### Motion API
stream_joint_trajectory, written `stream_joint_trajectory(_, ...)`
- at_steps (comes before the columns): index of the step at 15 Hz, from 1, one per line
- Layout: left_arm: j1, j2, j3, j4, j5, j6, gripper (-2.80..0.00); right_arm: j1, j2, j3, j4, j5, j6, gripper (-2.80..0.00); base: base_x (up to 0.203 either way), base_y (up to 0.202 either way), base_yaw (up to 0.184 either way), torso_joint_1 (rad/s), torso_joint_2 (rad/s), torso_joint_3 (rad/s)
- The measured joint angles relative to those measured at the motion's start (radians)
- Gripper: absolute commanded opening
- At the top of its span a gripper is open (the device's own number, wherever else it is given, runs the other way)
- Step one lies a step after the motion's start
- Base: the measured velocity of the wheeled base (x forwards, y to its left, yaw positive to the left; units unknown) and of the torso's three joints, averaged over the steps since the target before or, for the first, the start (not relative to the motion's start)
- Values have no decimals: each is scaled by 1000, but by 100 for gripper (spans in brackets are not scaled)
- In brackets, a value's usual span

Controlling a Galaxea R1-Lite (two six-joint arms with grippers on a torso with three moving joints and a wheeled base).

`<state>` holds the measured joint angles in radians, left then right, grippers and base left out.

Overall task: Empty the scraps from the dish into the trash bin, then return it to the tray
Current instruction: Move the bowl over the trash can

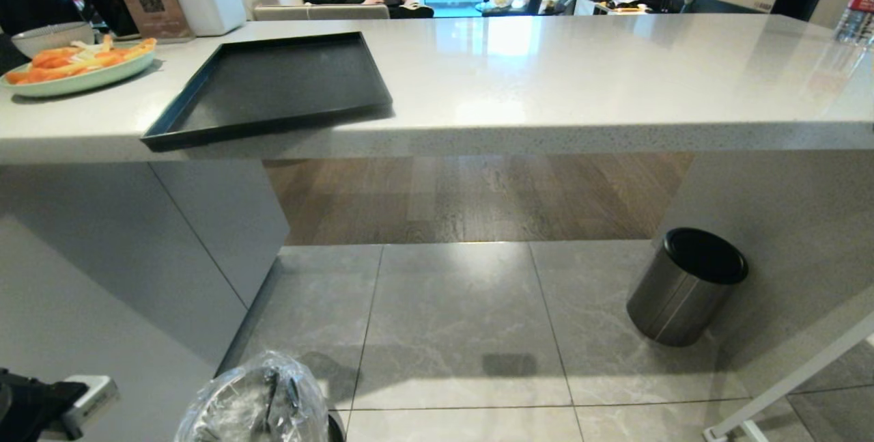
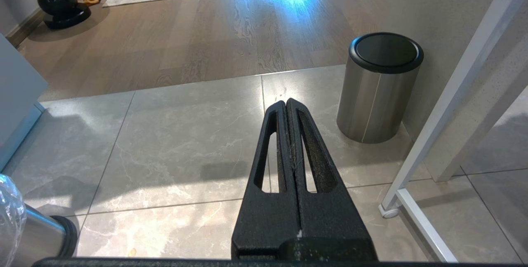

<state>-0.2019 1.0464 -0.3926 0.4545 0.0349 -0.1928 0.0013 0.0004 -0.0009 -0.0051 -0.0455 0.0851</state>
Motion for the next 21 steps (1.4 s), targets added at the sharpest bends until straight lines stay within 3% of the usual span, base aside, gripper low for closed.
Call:
stream_joint_trajectory(9,-43,5,3,-3,30,-8,-280,0,0,0,-1,0,1,-280,0,0,0,0,0,0)
stream_joint_trajectory(15,-85,2,5,-2,71,-129,-280,0,0,0,0,0,0,-280,0,0,0,0,0,0)
stream_joint_trajectory(21,-123,4,17,-1,83,-138,-280,0,0,0,0,0,0,-280,0,0,0,0,0,0)
